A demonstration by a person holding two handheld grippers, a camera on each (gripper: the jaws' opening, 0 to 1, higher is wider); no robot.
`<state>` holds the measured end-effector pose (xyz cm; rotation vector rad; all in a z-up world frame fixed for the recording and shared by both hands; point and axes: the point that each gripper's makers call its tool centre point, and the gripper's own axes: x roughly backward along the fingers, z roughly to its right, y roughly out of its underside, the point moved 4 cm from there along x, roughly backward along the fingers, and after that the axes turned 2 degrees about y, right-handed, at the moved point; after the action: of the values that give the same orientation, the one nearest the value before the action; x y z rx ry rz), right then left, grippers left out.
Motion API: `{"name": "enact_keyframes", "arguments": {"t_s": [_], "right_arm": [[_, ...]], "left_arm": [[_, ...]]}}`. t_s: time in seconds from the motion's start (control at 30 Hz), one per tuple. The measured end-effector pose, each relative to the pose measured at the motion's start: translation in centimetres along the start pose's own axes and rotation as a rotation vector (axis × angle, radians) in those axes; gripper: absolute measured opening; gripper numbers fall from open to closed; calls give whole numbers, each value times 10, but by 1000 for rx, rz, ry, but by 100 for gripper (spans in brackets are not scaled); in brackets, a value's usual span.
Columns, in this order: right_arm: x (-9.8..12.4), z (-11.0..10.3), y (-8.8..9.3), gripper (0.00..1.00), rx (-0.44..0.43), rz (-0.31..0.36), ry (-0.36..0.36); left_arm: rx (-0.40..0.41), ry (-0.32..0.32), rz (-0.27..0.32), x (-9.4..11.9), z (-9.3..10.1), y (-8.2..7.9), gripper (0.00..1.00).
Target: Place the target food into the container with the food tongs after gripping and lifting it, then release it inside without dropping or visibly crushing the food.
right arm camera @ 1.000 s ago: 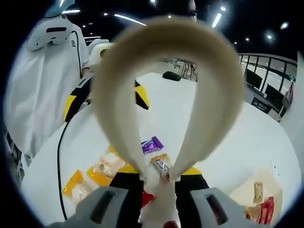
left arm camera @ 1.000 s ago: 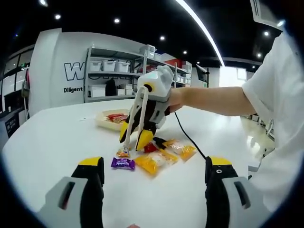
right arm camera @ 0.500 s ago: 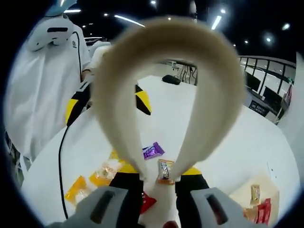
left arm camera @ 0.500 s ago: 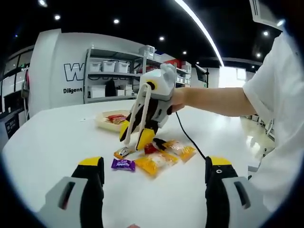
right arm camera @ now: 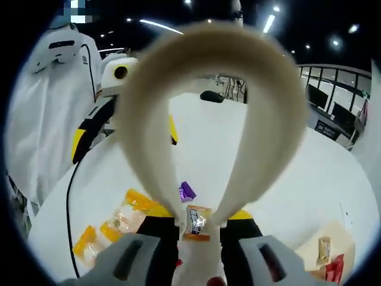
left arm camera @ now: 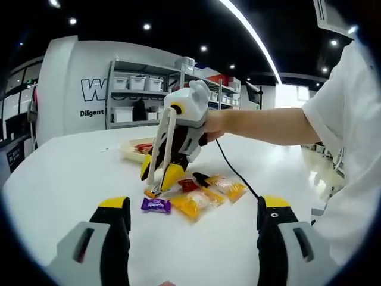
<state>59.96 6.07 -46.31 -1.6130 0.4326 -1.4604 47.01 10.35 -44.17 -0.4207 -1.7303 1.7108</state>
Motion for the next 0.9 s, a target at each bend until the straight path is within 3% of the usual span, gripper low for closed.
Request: {"name": "enact_keyframes", "arguments": {"t_s": [0.6, 0.9], "right_arm": [[-1, -3, 5, 16, -36, 15, -3], [9, -6, 4, 15, -41, 21, 17]], "left_arm": [[9, 3, -1, -2, -1, 2, 86], [7, 4, -2, -2, 0, 2, 86]]}}
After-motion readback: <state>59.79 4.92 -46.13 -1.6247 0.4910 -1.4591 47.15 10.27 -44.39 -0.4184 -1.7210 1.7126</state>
